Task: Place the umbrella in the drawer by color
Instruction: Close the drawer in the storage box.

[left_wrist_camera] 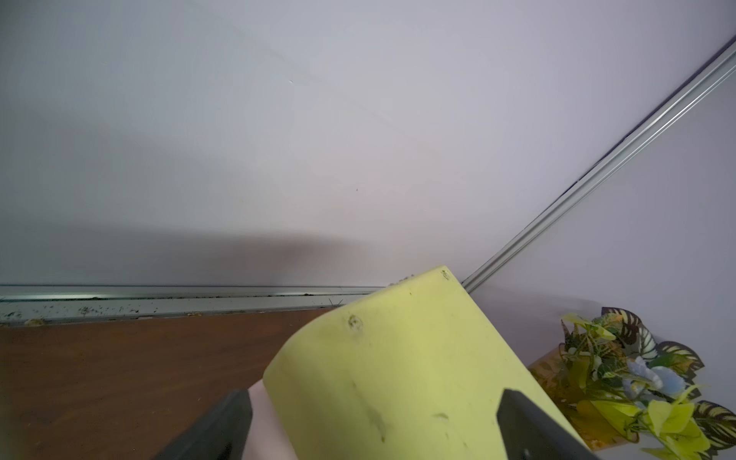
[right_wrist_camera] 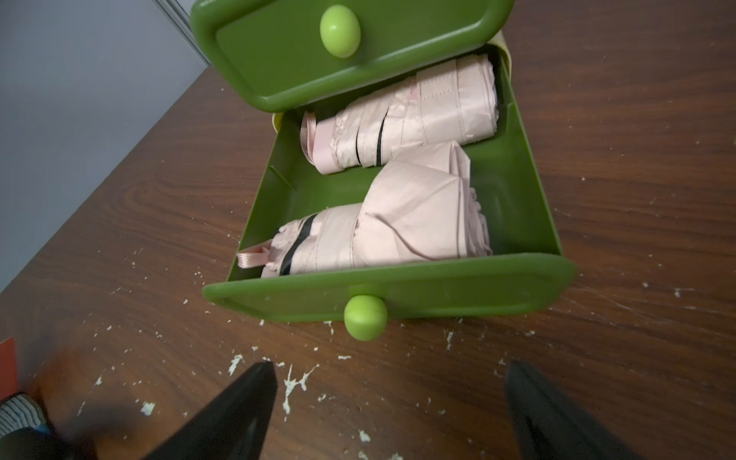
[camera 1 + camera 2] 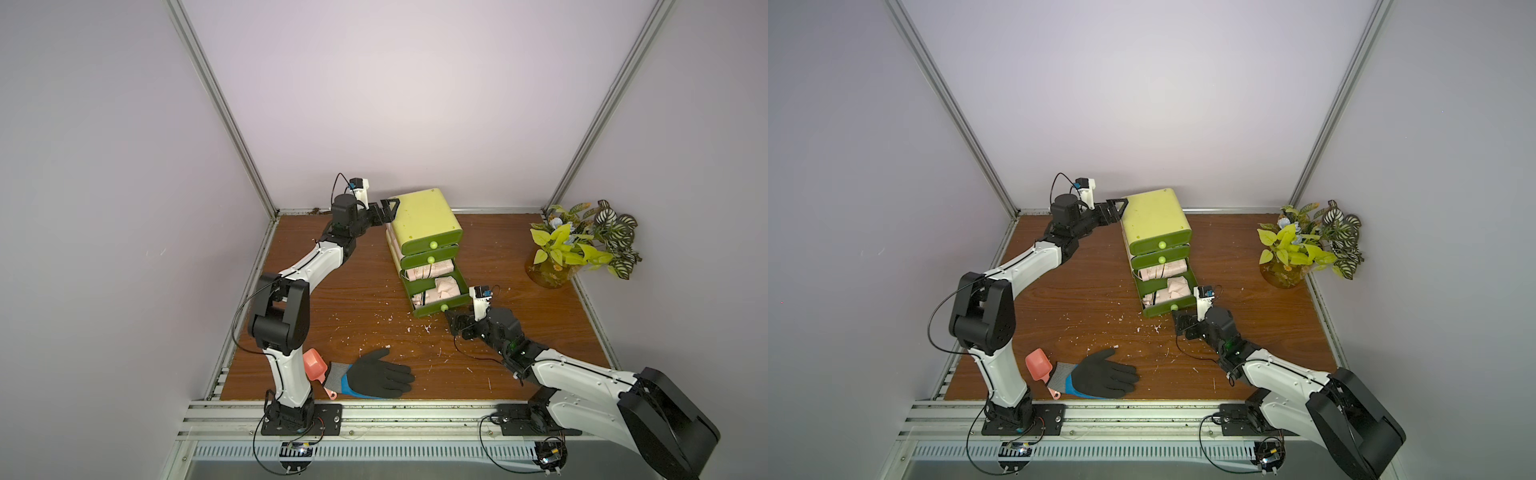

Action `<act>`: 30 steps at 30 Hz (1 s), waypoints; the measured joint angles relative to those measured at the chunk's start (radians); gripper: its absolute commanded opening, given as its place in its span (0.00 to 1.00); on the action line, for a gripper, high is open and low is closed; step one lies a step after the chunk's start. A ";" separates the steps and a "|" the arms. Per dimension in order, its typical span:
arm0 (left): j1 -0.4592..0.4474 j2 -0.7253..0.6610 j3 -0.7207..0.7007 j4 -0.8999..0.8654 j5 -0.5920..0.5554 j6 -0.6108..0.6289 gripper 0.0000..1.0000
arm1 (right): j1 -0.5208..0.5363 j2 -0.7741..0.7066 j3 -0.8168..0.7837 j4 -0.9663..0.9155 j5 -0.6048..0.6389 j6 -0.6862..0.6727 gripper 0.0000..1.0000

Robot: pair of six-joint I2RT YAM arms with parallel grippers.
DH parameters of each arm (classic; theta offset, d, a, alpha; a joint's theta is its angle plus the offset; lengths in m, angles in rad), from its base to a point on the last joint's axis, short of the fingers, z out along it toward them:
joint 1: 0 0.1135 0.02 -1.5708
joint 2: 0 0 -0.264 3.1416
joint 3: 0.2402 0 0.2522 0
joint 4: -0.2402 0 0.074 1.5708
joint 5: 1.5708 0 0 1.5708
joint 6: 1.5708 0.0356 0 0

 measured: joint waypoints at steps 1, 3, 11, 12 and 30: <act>0.004 0.032 0.048 -0.026 0.011 0.016 1.00 | 0.000 0.006 0.000 0.007 -0.002 0.001 0.96; 0.009 0.100 0.149 -0.079 0.026 0.053 1.00 | 0.000 0.018 0.001 0.023 -0.004 0.001 0.96; 0.014 0.300 0.447 -0.250 0.111 0.138 1.00 | 0.000 0.110 0.027 0.071 -0.026 0.010 0.91; 0.015 0.322 0.474 -0.261 0.127 0.140 1.00 | 0.000 0.125 0.032 0.079 -0.027 0.013 0.88; 0.024 0.345 0.416 -0.170 0.294 -0.020 1.00 | -0.007 0.578 0.281 0.463 -0.052 -0.101 0.85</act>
